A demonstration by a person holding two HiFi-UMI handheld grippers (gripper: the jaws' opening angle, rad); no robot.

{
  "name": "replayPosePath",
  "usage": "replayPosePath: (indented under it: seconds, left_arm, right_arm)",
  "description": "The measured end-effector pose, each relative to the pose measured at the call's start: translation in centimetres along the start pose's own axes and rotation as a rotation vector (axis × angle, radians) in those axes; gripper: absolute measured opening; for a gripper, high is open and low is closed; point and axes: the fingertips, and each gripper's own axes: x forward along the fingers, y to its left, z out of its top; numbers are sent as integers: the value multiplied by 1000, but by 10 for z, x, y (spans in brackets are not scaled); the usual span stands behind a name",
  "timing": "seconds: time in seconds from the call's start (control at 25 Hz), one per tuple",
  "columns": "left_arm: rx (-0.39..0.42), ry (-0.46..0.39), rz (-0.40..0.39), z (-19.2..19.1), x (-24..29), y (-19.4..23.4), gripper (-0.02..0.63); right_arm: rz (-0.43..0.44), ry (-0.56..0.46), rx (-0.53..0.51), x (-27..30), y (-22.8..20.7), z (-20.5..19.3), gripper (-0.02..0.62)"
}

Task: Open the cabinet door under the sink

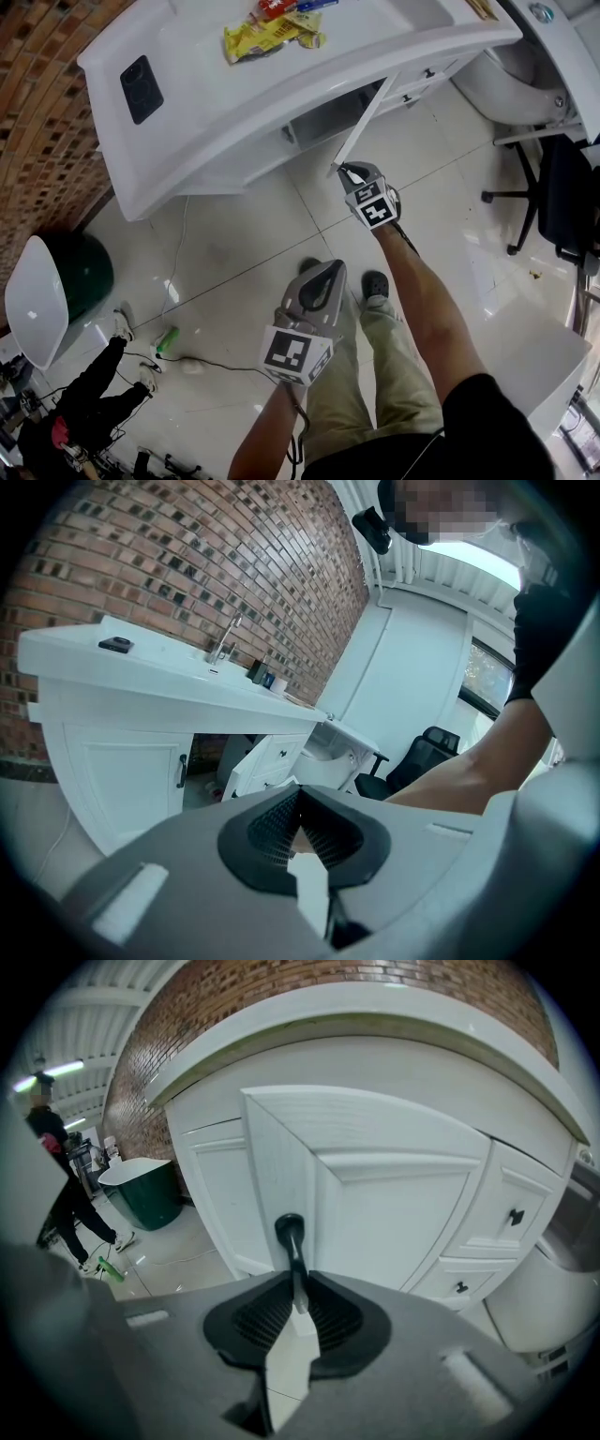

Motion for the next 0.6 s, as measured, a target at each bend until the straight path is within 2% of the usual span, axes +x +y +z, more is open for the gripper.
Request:
replayPosePath:
  seconds: [0.6]
  left_arm:
    - [37,13,-11,-7,26,-71,17]
  right_arm:
    - [-5,-4,12,-51,-33,-52,37]
